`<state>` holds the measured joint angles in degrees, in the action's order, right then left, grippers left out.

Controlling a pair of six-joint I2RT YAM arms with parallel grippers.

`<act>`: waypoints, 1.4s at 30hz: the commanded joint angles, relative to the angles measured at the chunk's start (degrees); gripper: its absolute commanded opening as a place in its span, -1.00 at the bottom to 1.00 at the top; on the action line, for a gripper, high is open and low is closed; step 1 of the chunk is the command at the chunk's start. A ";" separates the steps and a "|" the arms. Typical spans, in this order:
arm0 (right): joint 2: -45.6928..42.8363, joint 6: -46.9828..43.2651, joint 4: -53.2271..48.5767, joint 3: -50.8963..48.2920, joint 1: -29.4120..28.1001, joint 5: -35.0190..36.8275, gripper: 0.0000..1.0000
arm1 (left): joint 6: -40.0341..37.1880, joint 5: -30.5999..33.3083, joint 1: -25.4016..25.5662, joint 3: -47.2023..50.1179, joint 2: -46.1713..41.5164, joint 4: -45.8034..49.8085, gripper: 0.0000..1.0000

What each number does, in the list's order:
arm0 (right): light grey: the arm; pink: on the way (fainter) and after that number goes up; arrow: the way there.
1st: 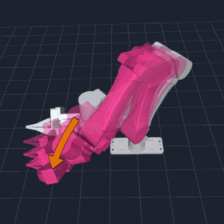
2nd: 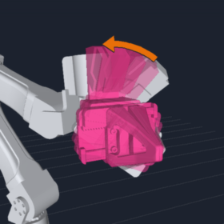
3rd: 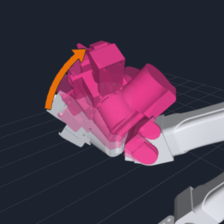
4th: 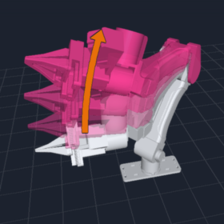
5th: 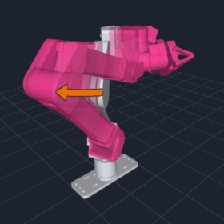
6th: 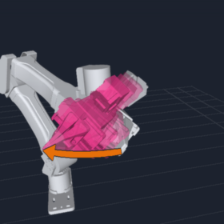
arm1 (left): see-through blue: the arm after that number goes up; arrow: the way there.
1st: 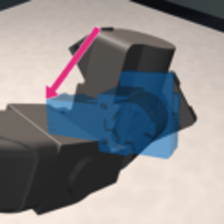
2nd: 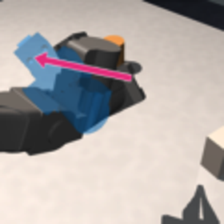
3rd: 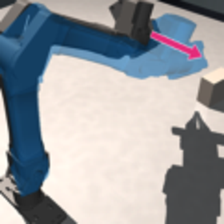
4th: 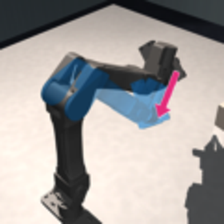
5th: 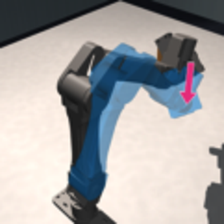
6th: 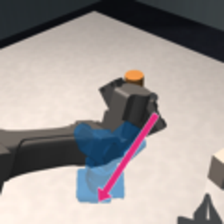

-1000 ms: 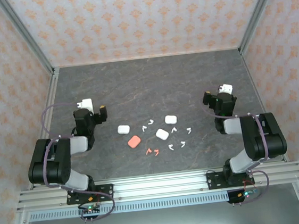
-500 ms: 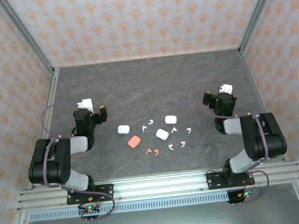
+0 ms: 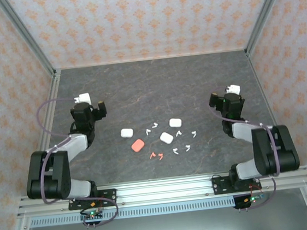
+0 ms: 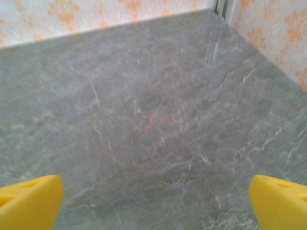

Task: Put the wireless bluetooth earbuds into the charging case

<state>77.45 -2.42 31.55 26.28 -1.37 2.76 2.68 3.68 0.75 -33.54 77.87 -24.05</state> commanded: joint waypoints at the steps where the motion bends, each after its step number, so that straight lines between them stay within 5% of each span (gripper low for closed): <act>1: -7.41 1.04 -11.71 4.39 -0.22 -2.67 0.99 | 6.82 1.72 0.30 -4.51 -5.27 11.88 1.00; 5: -13.72 1.33 -25.67 9.31 -0.63 -9.85 0.99 | 15.40 -4.25 0.39 -10.10 -8.35 23.31 1.00; 9: -15.80 -0.38 -38.51 14.75 -3.53 -16.85 0.99 | 23.76 -16.78 1.49 -10.12 -10.74 27.80 1.00; 12: -14.63 -3.28 -48.39 19.59 -7.02 -20.65 0.99 | 26.02 -20.31 4.76 -8.07 -13.25 29.40 1.00; 17: -9.97 -9.92 -61.68 27.17 -14.62 -22.42 1.00 | 27.17 -19.09 9.53 -4.43 -18.72 30.68 1.00; 24: 5.91 -17.96 -70.85 36.22 -24.10 -21.66 0.88 | 26.27 -15.94 9.83 -2.20 -23.31 31.52 1.00; 33: 23.59 -25.42 -75.88 46.09 -30.12 -17.89 0.86 | 25.72 -14.65 9.88 -1.18 -25.56 32.29 1.00; 42: 30.50 -27.96 -75.39 49.35 -31.48 -16.50 0.86 | 25.62 -13.91 9.88 -0.53 -25.75 32.40 1.00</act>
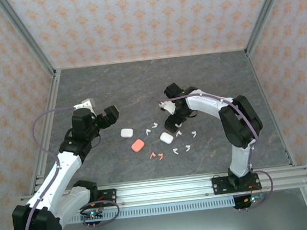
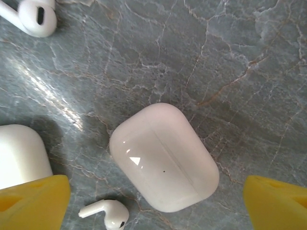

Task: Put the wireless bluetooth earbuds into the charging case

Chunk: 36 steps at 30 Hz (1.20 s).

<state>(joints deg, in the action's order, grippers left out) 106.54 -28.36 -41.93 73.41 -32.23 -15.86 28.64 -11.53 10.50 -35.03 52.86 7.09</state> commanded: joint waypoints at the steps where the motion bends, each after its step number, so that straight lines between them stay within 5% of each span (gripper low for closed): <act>1: 1.87 -2.14 -1.91 2.50 -0.73 2.36 0.86 | -0.36 1.36 0.13 0.92 -0.64 1.26 1.00; 36: 2.41 -1.18 -0.99 -1.17 -1.22 3.95 0.10 | -0.08 0.75 0.11 0.60 -0.57 0.99 1.00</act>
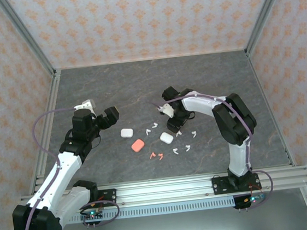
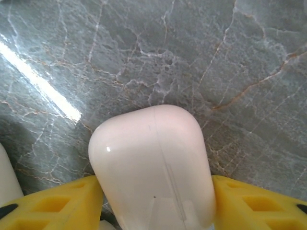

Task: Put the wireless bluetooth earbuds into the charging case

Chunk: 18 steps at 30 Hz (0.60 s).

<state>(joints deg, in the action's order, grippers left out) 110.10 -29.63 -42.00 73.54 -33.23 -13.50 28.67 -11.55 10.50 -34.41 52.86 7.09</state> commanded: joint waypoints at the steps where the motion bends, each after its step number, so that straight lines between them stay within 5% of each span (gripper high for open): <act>1: -1.25 0.10 -0.76 -1.40 -0.17 1.80 0.05 | -0.34 0.81 0.10 -0.15 -0.58 1.27 1.00; 8: -5.42 -0.58 2.86 -2.82 -0.17 2.09 -0.19 | -2.57 -1.37 0.13 -2.69 -0.92 3.07 1.00; 18: -20.95 -2.42 11.15 -5.44 -0.23 -0.80 -0.23 | -10.98 -15.43 0.08 -13.31 -0.74 9.35 0.98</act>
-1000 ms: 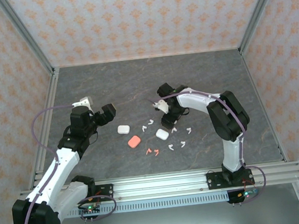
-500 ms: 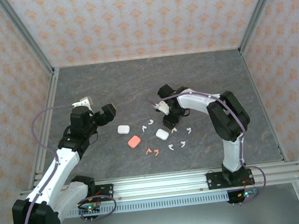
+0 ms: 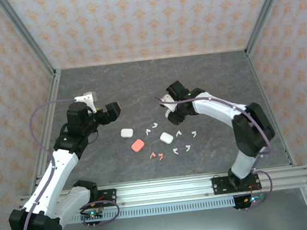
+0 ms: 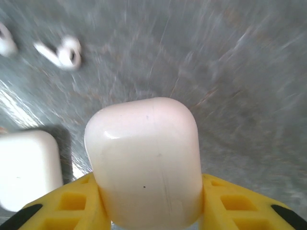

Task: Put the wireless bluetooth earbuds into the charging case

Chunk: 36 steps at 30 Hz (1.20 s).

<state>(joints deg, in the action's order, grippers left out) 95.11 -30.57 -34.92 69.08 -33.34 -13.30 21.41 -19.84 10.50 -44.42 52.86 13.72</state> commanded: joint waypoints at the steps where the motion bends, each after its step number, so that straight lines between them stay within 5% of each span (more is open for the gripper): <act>1: -8.28 -1.99 5.26 -1.58 -0.06 -1.86 -0.24 | -3.76 -9.67 0.12 -4.09 -0.58 2.41 0.97; 8: -20.44 -6.85 9.55 -3.56 -0.22 -9.60 -0.25 | 3.40 -24.70 0.30 -6.26 1.96 -6.91 0.74; 12: -22.62 -10.72 7.40 -1.82 -2.90 -6.54 -0.25 | 8.75 -29.20 3.31 -7.95 5.94 -12.10 0.71; 24: -25.02 -12.83 7.83 -0.78 -5.72 -8.45 -0.25 | 9.85 -31.58 14.96 -17.14 16.49 -8.70 0.43; 36: -26.96 -11.33 8.64 -1.49 -5.75 -11.16 -0.25 | 9.53 -31.48 18.39 -18.90 21.45 -8.61 0.25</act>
<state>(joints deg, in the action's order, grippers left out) 69.14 -42.24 -27.38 66.54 -38.87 -22.57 31.48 -49.54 28.05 -61.06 73.93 4.93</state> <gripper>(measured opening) 0.381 0.629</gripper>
